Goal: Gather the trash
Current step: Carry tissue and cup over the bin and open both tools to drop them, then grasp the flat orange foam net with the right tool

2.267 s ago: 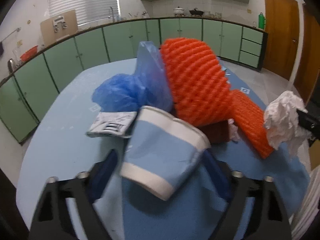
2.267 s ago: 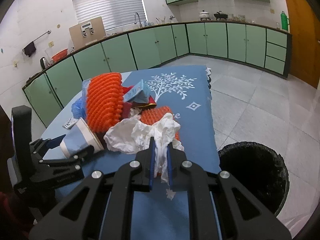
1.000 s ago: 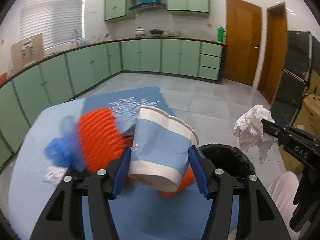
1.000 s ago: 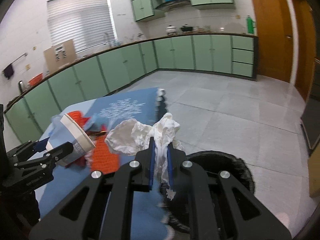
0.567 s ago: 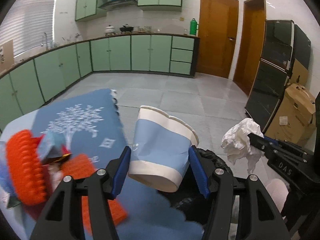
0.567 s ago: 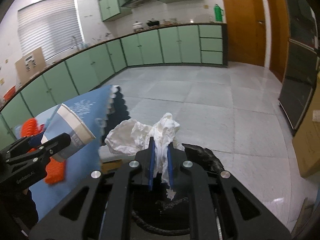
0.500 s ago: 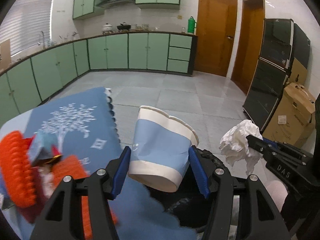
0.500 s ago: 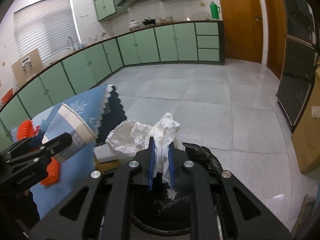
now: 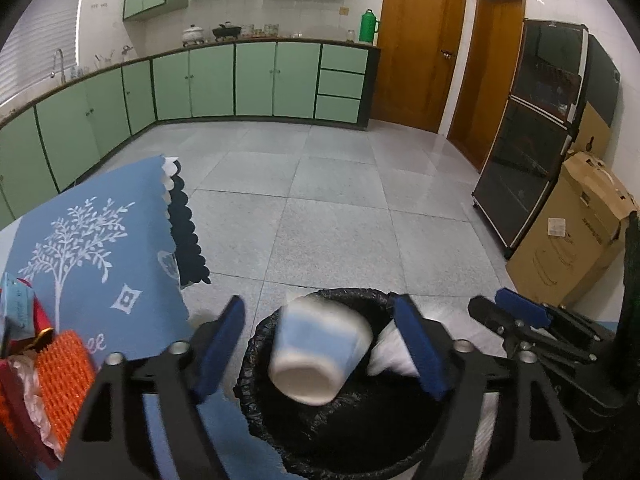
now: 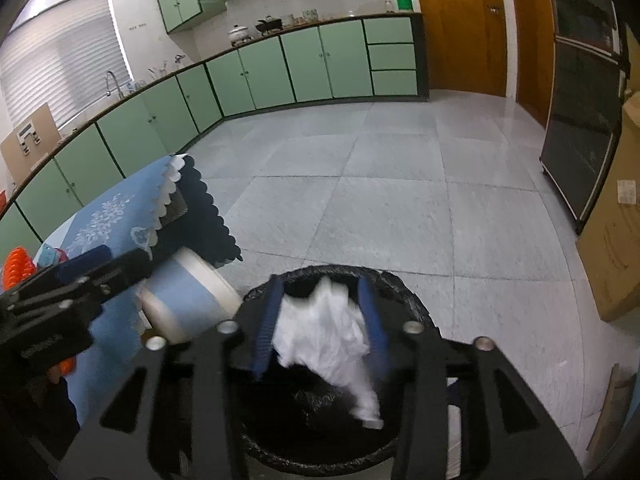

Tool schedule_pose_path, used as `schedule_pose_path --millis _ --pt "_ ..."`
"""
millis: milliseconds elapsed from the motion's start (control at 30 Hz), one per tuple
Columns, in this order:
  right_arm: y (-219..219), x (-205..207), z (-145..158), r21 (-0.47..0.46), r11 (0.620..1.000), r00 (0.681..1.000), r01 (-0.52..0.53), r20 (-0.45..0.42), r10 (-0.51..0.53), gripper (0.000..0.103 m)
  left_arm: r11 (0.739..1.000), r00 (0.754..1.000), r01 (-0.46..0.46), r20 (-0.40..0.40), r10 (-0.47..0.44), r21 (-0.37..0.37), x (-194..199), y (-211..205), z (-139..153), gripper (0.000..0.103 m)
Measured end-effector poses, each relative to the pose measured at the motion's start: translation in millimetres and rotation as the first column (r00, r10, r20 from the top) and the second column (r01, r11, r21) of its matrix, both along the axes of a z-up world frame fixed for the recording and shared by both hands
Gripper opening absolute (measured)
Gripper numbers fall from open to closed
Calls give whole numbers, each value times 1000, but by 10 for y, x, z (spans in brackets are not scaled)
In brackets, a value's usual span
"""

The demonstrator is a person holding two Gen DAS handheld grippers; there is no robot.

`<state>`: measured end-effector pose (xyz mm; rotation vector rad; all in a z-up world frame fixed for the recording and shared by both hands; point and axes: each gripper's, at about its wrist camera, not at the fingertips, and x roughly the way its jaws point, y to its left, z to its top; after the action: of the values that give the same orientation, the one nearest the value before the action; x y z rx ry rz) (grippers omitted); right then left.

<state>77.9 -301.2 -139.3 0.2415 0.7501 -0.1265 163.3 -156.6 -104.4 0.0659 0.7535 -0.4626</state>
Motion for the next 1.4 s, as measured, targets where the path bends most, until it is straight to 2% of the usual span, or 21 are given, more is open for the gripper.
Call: schedule_pose_path --millis 67,133,200,333,533,667,700,900,1133,1200,1400 --pt "-36 -14 -33 9 1000 1000 16 -7 -16 52 1000 1000 -6 -6 6 -4 7 27 7 79" --pt "-41 -38 -36 7 999 1000 31 -5 -31 64 1000 1000 -19 -1 19 -7 7 83 48 79" --pt "2 -66 -1 0 999 999 45 5 -45 82 999 999 -41 19 41 -4 -28 178 108 82" --pt "154 -104 114 -24 999 998 31 51 -30 89 995 992 -95 86 93 20 -138 435 257 85" --pt "542 -69 335 -26 999 993 -47 107 49 90 971 959 -233 177 222 45 -365 1002 503 88" --pt "903 -9 474 -19 993 981 -118 149 120 90 932 914 -354 235 329 72 -527 1439 611 89" --pt "1021 2 493 -20 989 976 -144 160 145 90 915 896 -396 250 366 81 -573 1581 625 89" --pt "1676 110 489 -17 956 942 -293 167 291 90 863 854 -497 231 466 96 -707 2130 527 89" --pt "2254 141 344 -59 911 901 -409 134 413 89 840 838 -534 195 510 100 -834 2422 312 89" --pt "2343 166 316 -64 903 895 -425 121 429 82 837 835 -538 196 514 99 -841 2463 294 89" --pt "2509 239 187 -73 886 885 -459 54 463 69 833 831 -545 192 522 97 -853 2491 242 89"
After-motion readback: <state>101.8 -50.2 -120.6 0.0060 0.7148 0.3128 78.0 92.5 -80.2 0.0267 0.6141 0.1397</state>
